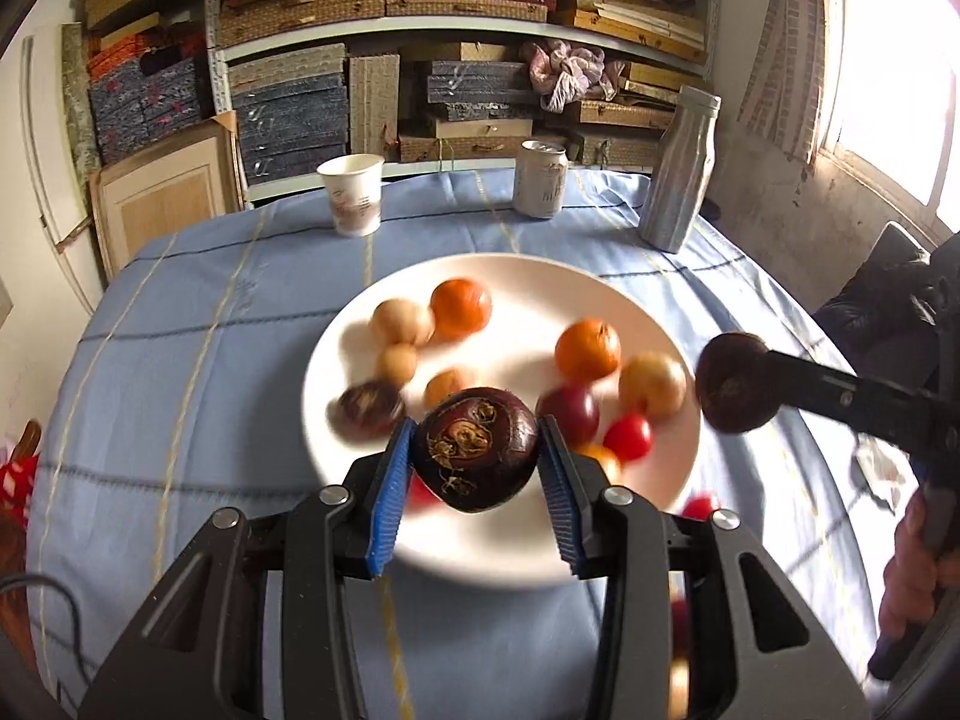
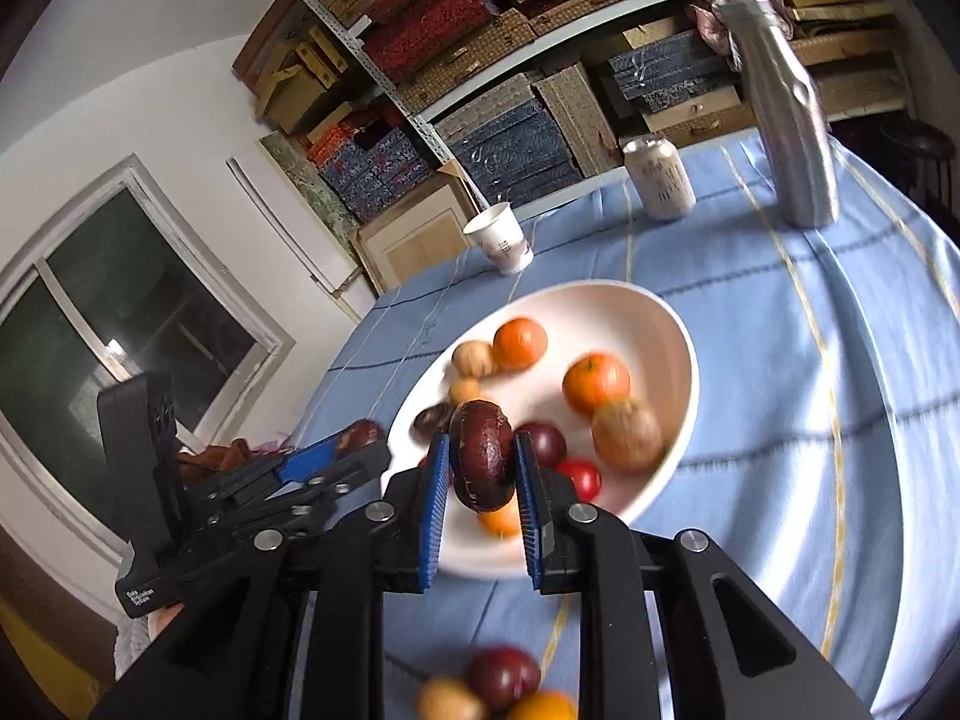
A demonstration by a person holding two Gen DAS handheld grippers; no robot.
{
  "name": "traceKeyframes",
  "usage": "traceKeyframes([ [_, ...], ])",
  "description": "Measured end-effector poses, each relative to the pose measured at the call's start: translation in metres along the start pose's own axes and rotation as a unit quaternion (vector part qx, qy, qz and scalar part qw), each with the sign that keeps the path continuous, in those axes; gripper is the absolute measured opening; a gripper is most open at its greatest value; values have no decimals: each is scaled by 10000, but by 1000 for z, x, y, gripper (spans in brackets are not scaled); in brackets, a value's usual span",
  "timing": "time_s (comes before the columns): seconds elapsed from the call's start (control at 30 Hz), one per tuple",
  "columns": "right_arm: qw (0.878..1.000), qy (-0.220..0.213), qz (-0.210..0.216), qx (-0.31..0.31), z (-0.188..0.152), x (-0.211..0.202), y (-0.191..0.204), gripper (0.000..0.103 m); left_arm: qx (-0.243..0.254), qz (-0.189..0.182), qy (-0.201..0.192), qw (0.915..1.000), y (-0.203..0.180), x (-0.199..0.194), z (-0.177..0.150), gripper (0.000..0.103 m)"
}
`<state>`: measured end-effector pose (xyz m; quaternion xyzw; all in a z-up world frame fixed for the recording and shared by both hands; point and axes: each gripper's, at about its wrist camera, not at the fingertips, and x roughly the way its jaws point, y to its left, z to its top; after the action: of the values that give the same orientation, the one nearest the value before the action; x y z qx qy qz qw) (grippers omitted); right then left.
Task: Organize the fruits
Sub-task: 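Lower both fruits onto the white plate and open both tools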
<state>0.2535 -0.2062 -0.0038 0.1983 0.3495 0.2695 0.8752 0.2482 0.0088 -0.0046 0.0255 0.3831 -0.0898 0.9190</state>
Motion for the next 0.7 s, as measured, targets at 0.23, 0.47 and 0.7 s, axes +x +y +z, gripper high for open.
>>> traceKeyframes([
  [0.23,9987,-46,-496,-85,41,44,-8,22,11,-119,319,9994,-11,61,26,40],
  [0.47,9963,154,-840,-28,56,106,-35,22,166,-164,418,9989,-15,98,38,40],
  [0.7,9958,210,-890,-59,57,118,-42,47,147,-315,363,9987,-15,102,41,46],
])
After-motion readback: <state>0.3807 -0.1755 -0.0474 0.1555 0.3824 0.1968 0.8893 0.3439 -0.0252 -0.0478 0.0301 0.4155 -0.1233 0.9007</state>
